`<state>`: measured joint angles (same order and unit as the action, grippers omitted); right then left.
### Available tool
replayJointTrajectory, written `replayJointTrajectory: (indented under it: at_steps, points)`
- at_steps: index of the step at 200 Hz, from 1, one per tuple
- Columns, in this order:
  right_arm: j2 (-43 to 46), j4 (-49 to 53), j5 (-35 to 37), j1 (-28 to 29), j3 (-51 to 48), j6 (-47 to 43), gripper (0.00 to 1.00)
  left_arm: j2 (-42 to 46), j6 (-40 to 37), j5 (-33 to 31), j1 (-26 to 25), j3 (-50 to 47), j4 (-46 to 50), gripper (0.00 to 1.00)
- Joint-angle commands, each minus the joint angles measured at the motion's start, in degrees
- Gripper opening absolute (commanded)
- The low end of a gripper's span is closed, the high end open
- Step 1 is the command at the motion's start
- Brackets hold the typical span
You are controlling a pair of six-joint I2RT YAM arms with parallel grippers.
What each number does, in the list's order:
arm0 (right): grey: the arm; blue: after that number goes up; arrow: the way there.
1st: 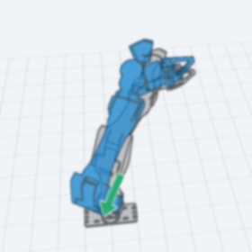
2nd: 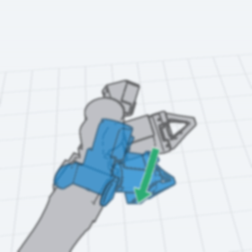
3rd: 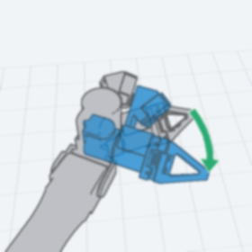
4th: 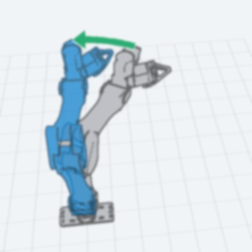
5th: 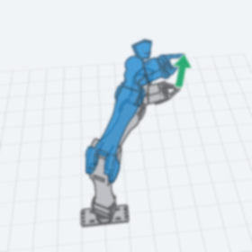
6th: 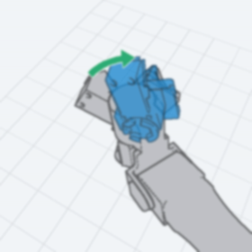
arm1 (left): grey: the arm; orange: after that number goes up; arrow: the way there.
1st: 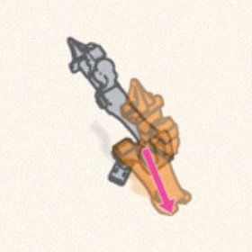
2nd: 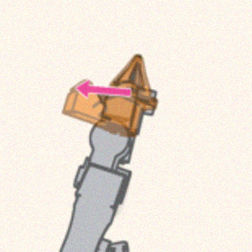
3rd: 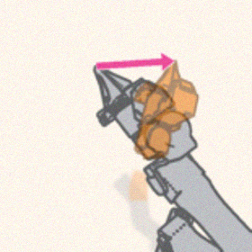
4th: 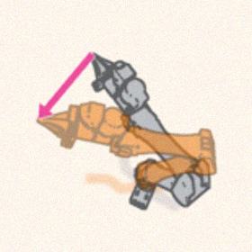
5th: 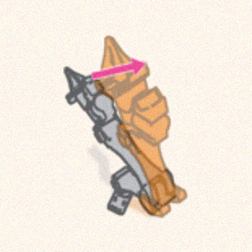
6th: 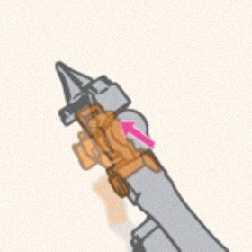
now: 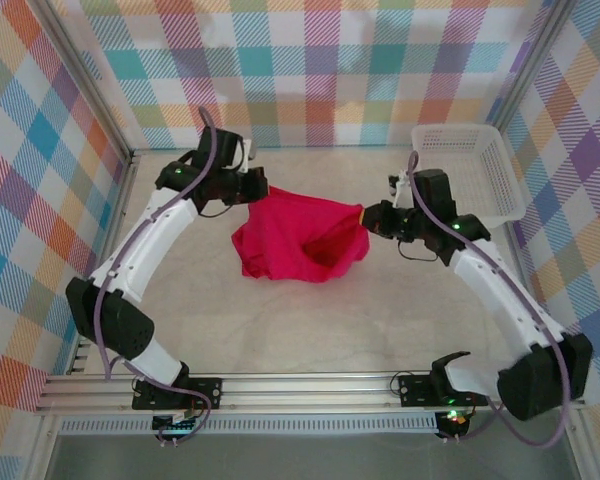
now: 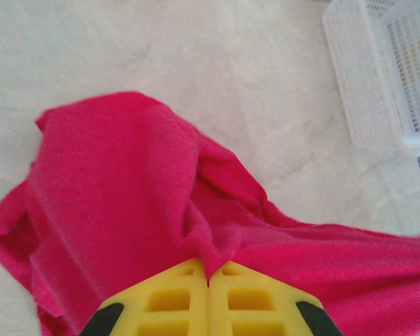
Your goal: Fold the inside-out t-shirt
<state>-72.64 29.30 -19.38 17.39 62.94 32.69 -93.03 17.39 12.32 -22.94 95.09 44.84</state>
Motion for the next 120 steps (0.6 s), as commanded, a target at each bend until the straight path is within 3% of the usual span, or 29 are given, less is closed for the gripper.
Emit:
replayJointTrajectory:
  at_steps: [1,18,39,47,64,94,109,120]
  points:
    - [-8.6,-0.7,5.7,-5.3,-1.0,1.0,0.02,-8.7,1.8,-4.6,1.1,0.3,-0.7,0.0]
    - [-16.3,1.1,9.7,-5.3,3.4,0.8,0.05,-14.6,2.1,-6.9,1.1,5.2,0.5,0.0]
    - [-18.4,3.2,10.2,-3.6,6.3,1.2,0.3,-18.8,2.3,-6.4,1.0,10.8,2.8,0.0]
    - [-17.4,4.3,12.1,-2.0,6.5,1.2,0.34,-19.0,2.5,-6.3,1.0,11.4,2.9,0.0]
    - [-14.1,6.0,15.2,2.2,5.4,1.3,0.4,-18.2,2.4,-6.4,1.0,10.7,2.5,0.0]
    - [-10.3,3.8,14.9,10.0,0.9,3.0,0.4,-16.7,2.4,-6.9,1.0,8.8,2.4,0.0]
    - [-11.6,0.5,12.5,11.3,-1.4,3.8,0.45,-16.2,2.2,-6.4,0.9,8.3,2.6,0.0]
    - [-14.2,1.4,15.2,11.2,-0.7,3.5,0.51,-15.3,2.1,-5.5,0.9,7.1,2.3,0.0]
